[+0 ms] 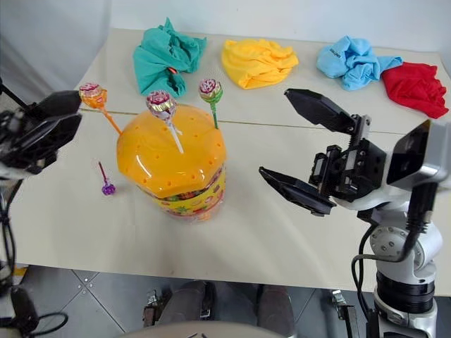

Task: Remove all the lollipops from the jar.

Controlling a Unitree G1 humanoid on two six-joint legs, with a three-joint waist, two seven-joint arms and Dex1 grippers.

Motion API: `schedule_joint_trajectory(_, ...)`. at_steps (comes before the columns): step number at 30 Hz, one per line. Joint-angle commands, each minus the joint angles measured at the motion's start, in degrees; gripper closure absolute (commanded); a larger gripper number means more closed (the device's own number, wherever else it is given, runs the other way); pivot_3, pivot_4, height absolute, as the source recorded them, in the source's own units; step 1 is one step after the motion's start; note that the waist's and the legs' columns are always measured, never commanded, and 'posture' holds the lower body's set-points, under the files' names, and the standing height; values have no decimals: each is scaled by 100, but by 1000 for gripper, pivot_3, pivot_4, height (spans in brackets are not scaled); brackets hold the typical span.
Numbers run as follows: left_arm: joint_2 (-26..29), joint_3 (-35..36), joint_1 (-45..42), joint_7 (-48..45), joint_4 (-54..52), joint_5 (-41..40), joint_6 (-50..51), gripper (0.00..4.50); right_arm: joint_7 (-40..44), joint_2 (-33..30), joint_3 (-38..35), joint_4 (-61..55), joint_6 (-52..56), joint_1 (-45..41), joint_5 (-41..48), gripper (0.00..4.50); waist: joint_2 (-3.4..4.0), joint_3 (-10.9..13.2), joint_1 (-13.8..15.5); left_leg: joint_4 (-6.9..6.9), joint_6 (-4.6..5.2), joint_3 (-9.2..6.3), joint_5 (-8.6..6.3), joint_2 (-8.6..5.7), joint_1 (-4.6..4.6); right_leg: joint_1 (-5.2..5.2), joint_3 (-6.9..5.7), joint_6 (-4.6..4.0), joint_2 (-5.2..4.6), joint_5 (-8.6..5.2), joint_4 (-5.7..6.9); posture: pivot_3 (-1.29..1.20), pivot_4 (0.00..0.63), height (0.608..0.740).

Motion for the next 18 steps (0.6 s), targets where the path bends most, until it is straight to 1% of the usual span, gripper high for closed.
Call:
schedule_joint_trajectory(1,-30,-268,-87,-208,119,250,-73,2036,-58,-50,-39,-221,21,25,14,0,0,0,-63,-1,0,7,0,1,0,-1,1,0,1,0,-4,0,150,740)
schedule_joint_trajectory(3,-35,-316,-119,-243,185,340,-110,2445,-136,-57,-42,-258,42,-5,6,0,-1,0,-114,-1,0,9,0,5,0,-3,2,0,4,0,-3,0,150,740)
schedule_joint_trajectory(8,-72,-331,-193,-290,288,410,-110,3886,-194,-49,-10,-297,39,24,-60,0,-1,0,-119,5,0,8,0,8,2,-1,4,0,5,0,0,0,150,740)
schedule_joint_trajectory(10,-187,-233,-314,-156,315,187,-14,4484,-201,-40,12,-317,45,39,-72,0,-1,0,-115,7,0,8,0,8,1,-1,5,0,5,0,0,0,150,740)
schedule_joint_trajectory(15,-422,237,-587,323,324,-517,309,4484,-99,-48,78,-299,61,32,-52,0,-3,1,-104,17,1,-2,0,7,-7,-1,4,1,3,0,2,0,150,740)
schedule_joint_trajectory(18,-416,779,-520,936,476,-924,498,4484,318,-94,238,-218,32,-36,-137,0,-3,2,-125,15,1,-28,0,8,-5,0,3,1,3,1,4,0,150,740)
